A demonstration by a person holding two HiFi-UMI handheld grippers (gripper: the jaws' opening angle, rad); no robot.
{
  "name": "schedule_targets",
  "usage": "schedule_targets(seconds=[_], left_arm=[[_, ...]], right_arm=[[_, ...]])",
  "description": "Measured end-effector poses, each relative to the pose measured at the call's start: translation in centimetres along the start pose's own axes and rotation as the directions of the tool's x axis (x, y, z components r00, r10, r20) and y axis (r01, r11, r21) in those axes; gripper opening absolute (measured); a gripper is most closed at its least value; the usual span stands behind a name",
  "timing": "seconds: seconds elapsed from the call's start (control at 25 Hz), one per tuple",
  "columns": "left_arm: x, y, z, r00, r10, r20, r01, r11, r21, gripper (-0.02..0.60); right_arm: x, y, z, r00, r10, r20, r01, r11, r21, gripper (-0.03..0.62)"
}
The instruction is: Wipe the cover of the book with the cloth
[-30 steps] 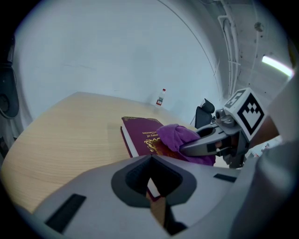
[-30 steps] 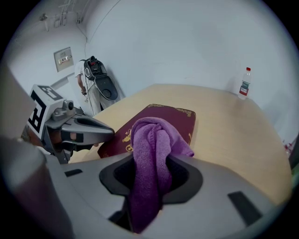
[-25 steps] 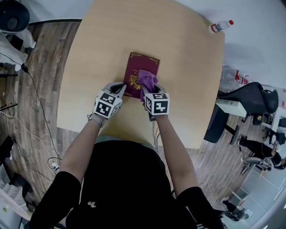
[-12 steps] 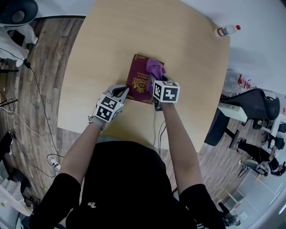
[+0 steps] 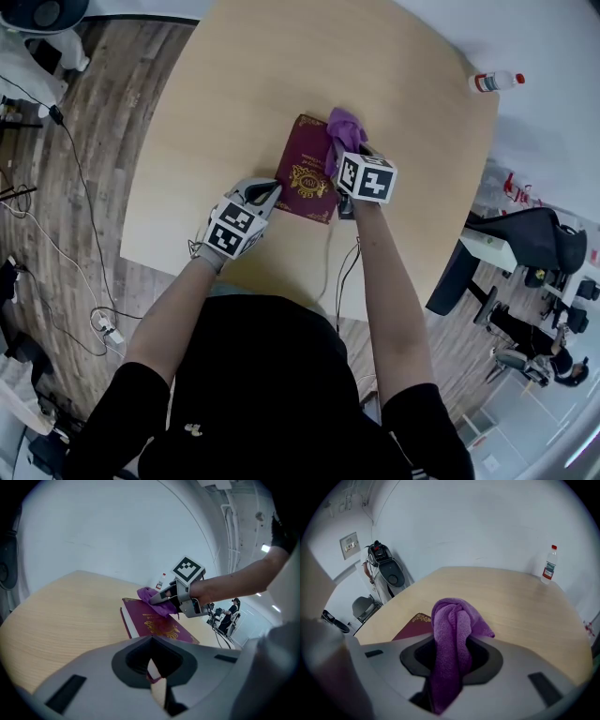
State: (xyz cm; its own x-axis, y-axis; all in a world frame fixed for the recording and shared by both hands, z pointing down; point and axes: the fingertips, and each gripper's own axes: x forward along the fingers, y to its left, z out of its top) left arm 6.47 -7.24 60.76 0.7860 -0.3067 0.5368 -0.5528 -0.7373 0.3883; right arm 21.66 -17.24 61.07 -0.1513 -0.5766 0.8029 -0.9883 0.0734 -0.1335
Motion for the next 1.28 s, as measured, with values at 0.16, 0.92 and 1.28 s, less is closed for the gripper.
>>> schedule_targets(seconds=[0.16,0.92,1.28], left_arm=[[0.0,0.0,0.0,1.0,0.004,0.005,-0.004,1.0,-0.005,0.018],[0.0,0.1,0.0,1.0,0.018,0.012,-0.018,1.0,-0.015,0.018],[0.0,0.1,0.0,1.0,0.024,0.02,-0.024,1.0,-0.009,0.018]], right_arm=[[0.6,0.1,0.9,1.0,0.006,-0.011,-0.006,0.999,-0.034,0.143],[-0.2,4.9,-1.3,0.995,0.092,-0.038,-0.097,0.985,-0.146,0.143],[-2.6,7.5,-5.6,0.992,0.112,-0.058,-0.121,0.974,-0.19,0.143]])
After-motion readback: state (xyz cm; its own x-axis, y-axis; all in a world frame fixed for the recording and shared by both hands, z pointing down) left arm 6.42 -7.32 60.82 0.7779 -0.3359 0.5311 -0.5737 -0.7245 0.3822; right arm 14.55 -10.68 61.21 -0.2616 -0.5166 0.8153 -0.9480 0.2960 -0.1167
